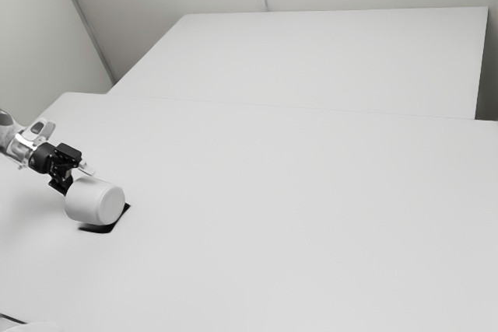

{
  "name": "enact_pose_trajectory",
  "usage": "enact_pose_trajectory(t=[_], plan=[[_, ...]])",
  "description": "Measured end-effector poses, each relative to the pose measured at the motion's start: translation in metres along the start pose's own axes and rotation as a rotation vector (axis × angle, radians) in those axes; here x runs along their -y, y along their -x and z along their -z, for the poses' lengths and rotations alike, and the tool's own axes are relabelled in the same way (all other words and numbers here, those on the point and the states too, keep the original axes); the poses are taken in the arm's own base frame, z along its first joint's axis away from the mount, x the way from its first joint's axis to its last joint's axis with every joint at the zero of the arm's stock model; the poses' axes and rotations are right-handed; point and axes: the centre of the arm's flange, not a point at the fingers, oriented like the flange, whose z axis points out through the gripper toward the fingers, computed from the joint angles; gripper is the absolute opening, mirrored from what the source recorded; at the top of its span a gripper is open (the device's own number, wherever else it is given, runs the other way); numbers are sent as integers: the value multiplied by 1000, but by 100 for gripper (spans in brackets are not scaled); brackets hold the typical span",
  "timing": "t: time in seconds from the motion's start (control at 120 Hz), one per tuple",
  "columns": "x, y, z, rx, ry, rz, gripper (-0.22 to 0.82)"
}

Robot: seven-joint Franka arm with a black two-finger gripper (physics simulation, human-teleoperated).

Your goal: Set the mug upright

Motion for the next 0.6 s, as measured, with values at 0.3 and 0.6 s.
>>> enact_pose_trajectory(t=[0.3, 0.6], plan=[[-5, 0, 3, 4, 3, -18, 3], [-14, -1, 5, -14, 21, -36, -14]])
